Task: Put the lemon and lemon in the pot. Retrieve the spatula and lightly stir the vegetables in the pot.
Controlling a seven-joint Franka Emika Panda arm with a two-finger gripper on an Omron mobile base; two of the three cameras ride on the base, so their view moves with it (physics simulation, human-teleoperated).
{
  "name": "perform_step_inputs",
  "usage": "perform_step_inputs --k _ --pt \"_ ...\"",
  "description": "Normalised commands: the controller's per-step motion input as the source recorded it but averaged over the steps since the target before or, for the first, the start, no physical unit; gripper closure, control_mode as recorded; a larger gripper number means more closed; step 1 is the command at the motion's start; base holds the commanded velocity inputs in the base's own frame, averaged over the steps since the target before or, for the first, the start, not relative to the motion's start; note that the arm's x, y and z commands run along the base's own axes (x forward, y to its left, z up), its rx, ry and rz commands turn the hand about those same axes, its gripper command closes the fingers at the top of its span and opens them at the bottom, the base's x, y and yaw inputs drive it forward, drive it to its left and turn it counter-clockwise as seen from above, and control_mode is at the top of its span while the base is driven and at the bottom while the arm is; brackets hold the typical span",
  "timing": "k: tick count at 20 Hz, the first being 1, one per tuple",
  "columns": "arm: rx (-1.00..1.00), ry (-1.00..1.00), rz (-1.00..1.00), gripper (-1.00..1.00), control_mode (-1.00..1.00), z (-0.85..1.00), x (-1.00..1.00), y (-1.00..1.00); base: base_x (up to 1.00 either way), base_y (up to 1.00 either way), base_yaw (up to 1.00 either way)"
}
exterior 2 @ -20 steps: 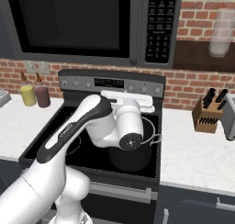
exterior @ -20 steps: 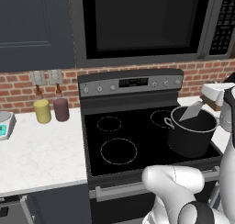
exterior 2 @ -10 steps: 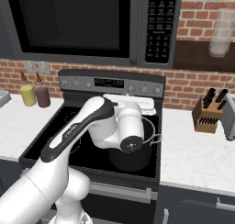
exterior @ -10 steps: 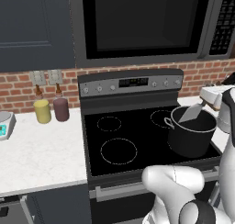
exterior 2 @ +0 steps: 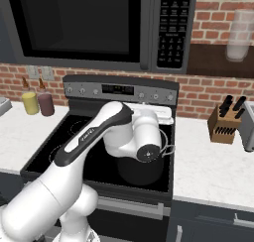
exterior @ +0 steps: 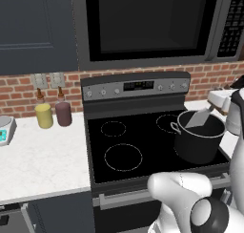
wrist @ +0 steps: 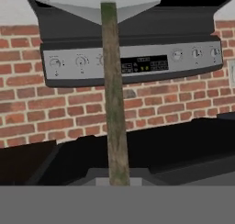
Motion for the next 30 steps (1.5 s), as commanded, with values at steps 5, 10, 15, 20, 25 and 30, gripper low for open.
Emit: perform_step_inputs --k 5,10,15,20,25,30 --pt "-0.02 0.04 -0.01 1.0 -1.0 -0.23 0.14 -0.19 0.0 0.0 0.0" --pt "-0.01 0.0 -0.03 1.0 -1.0 -0.2 0.19 -0.16 0.0 0.0 0.0" --pt "-0.05 0.0 -0.04 1.0 -1.0 -0.27 0.22 -0.08 0.0 0.0 0.0" --pt "-0.11 0.01 -0.02 1.0 -1.0 -0.31 0.09 0.0 0.0 0.0 0.0" --pt "-0.1 0.03 0.0 1.0 -1.0 -0.28 0.0 0.0 0.0 0.0 0.0" --pt "-0.08 0.03 0.0 1.0 -1.0 -0.32 0.0 0.0 0.0 0.0 0.0"
